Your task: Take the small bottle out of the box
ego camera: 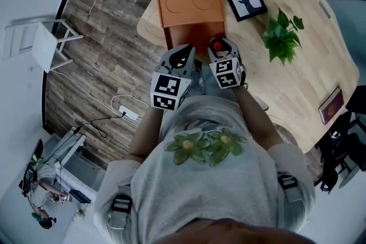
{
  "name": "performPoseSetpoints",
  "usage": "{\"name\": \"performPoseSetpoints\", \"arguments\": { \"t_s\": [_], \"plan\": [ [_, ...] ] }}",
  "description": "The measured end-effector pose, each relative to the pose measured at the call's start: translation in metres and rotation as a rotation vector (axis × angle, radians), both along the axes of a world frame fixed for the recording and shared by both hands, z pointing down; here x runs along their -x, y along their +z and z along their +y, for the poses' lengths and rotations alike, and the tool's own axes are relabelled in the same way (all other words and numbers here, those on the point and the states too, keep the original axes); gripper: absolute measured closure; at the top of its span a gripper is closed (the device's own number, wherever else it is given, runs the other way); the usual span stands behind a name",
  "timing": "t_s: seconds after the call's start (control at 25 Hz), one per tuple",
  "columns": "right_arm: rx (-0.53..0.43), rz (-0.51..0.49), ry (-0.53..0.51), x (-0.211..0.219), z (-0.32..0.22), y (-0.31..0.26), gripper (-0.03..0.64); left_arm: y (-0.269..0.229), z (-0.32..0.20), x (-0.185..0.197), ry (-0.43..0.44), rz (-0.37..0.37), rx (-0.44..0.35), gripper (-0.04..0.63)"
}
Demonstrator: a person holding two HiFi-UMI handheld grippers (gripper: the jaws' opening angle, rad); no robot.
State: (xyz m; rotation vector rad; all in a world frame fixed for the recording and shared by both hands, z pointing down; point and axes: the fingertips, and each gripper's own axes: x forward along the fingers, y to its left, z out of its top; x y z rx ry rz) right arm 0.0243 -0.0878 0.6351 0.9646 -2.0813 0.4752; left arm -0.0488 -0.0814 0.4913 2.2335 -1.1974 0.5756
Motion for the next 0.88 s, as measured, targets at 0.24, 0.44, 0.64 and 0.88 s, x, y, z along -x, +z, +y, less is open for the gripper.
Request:
{"name": "performPoseSetpoints", "arguments": {
  "t_s": [0.24, 0.44, 0.64, 0.88],
  "plan": [
    [0.011, 0.006, -0.007, 0.0004, 0.0003, -0.001, 0.405, -0.0027, -0.0037, 0.0004, 0.0, 0.001, -0.007, 0.588],
    [0.019, 0.011, -0.012, -0.0002, -0.0001, -0.0007, 0.405, -0.0028, -0.0048, -0.0001, 0.004, -0.001, -0.006, 0.588],
    [0.02, 0.01, -0.02, -0.0002, -0.0003, -0.0015, 0.405, -0.0055, -0.0058, 0.0, 0.003, 0.003, -0.011, 0.588],
    [0.025, 0.004, -0.022, -0.0009, -0.0008, -0.0013, 0.405, -0.0045, -0.0047, 0.0019, 0.001, 0.004, -0.008, 0.588]
  ]
}}
